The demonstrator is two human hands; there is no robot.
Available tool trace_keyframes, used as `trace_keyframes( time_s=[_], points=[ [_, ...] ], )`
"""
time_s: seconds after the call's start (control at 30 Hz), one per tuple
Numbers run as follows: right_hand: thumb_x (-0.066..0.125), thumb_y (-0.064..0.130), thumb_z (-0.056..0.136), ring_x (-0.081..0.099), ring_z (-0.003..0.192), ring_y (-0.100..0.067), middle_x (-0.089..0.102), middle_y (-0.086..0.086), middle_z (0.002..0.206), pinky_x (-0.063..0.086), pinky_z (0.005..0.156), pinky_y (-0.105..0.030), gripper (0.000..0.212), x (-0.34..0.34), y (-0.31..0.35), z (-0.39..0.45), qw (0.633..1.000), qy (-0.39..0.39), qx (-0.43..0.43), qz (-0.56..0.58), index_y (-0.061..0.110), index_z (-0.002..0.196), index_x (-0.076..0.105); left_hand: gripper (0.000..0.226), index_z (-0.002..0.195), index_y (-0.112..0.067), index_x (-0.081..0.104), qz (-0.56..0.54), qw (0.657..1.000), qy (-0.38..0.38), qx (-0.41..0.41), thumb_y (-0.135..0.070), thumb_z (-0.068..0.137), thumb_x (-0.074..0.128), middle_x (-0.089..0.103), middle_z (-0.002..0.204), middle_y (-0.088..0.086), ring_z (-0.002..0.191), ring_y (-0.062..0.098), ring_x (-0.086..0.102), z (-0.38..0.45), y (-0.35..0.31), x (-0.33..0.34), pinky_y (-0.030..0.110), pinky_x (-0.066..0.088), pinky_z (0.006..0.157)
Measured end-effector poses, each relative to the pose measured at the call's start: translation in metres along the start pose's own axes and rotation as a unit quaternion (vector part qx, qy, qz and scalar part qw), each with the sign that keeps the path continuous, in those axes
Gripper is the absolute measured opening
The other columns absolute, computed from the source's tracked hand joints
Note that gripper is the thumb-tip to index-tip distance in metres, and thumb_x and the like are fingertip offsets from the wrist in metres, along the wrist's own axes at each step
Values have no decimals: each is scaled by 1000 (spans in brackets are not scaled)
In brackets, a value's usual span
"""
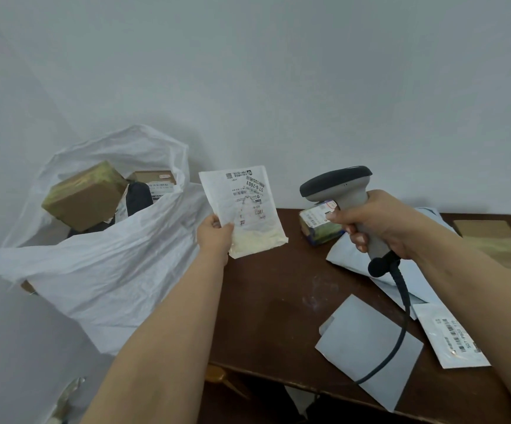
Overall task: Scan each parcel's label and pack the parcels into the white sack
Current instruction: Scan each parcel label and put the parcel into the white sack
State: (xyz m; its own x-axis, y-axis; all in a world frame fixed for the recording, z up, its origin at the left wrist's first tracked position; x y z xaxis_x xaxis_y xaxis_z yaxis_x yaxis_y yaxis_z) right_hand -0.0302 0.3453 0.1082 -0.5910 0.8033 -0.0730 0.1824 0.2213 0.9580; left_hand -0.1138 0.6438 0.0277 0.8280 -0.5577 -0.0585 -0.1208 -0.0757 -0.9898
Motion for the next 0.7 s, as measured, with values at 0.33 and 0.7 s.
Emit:
trace_keyframes(
  time_s=[0.33,0.7],
  points=[
    [72,10,86,36,38,-13,46,-7,56,35,40,-24,18,0,3,6,1000,12,-8,11,4,81,57,15,93,-10,58,22,1000,-4,21,4,89,59,68,96,12,91,29,67,-1,-7,-2,44,57,85],
    [69,15,90,39,40,-14,48,-6,55,38,41,-25,21,50,7,34,998,41,8,53,7,82,51,21,111,-5,52,-29,953,-210,215,-13,93,60,65,102,7,91,15,65,31,-158,-132,31,52,83]
  ],
)
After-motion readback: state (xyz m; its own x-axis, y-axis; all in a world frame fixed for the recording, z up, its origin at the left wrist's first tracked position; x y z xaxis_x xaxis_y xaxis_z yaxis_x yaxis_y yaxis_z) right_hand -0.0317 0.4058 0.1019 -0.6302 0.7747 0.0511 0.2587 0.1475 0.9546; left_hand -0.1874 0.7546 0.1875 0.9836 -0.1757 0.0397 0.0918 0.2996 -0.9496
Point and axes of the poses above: each hand's wrist, its own z-axis towards the middle knuckle, its own x-axis out of the palm, y = z × x, the point moved 9 cm from there along z, towards the middle knuckle
